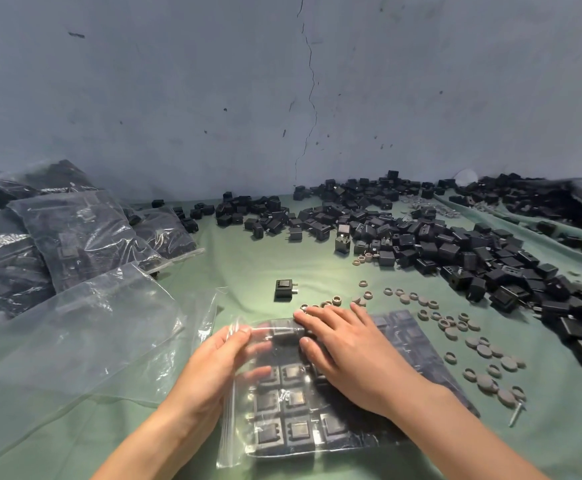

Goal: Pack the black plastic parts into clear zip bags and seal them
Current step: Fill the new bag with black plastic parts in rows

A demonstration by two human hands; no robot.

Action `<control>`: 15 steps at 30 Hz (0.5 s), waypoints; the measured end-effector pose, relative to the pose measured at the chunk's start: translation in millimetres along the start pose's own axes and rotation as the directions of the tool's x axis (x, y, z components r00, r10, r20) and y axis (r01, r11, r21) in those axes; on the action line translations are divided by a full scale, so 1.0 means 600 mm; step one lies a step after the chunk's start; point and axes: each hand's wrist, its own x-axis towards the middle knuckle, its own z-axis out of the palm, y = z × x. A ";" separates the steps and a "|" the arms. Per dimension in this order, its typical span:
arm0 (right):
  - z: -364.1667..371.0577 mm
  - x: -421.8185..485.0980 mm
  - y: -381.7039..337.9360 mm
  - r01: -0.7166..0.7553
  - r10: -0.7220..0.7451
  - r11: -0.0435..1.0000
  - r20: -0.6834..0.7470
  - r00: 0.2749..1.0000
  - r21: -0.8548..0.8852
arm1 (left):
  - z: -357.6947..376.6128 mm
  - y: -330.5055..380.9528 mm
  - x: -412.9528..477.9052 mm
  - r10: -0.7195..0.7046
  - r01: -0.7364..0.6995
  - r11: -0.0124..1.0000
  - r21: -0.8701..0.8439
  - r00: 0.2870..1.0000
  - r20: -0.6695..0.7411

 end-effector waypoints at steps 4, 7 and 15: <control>0.009 0.002 -0.004 0.044 -0.045 0.998 -0.013 0.999 -0.051 | 0.003 -0.001 -0.001 -0.001 0.001 1.000 0.027 1.000 -0.005; 0.010 0.000 -0.006 0.068 -0.071 0.996 -0.036 0.997 -0.063 | -0.007 0.001 0.001 -0.030 0.030 0.999 -0.020 1.000 0.000; 0.010 -0.003 0.001 -0.086 0.085 0.993 -0.007 0.996 -0.075 | 0.002 0.001 0.001 -0.011 0.017 0.995 -0.100 0.998 0.064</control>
